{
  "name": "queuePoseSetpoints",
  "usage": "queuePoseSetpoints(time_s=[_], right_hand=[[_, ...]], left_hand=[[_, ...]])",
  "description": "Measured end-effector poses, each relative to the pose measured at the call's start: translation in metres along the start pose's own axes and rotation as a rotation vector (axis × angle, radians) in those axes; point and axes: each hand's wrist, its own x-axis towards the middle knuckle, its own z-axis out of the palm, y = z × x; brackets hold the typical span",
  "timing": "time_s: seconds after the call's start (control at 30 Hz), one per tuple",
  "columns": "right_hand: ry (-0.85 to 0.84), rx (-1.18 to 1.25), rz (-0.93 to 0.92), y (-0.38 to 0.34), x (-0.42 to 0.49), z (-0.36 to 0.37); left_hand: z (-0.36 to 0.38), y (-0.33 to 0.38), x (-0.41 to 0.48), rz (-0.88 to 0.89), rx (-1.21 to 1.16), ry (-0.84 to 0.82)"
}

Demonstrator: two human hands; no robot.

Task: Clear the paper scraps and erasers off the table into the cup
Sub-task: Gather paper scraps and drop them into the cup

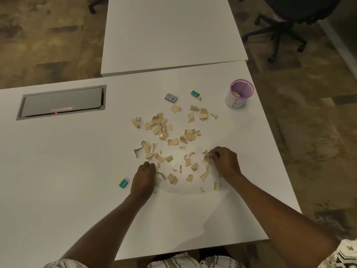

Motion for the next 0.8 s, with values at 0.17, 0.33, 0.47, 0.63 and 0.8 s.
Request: queuePoseSetpoints(time_s=[0.17,0.33,0.47,0.63,0.8], right_hand=[[0.004,0.204,0.13,-0.007,0.008,-0.011],[-0.006,0.381,0.171,-0.014,0.022,-0.028],[0.004,0.48,0.184,-0.02,0.041,-0.047],[0.043,0.583,0.203,-0.029,0.077,-0.08],[0.161,0.625,0.197,-0.03,0.127,-0.115]], left_hand=[[-0.012,0.017,0.011,-0.146,-0.237,0.098],[-0.032,0.047,0.033,-0.162,-0.378,0.141],[-0.052,0.085,0.059,-0.134,-0.475,0.174],[-0.079,0.148,0.1,-0.048,-0.549,0.172],[-0.099,0.219,0.144,0.039,-0.582,0.138]])
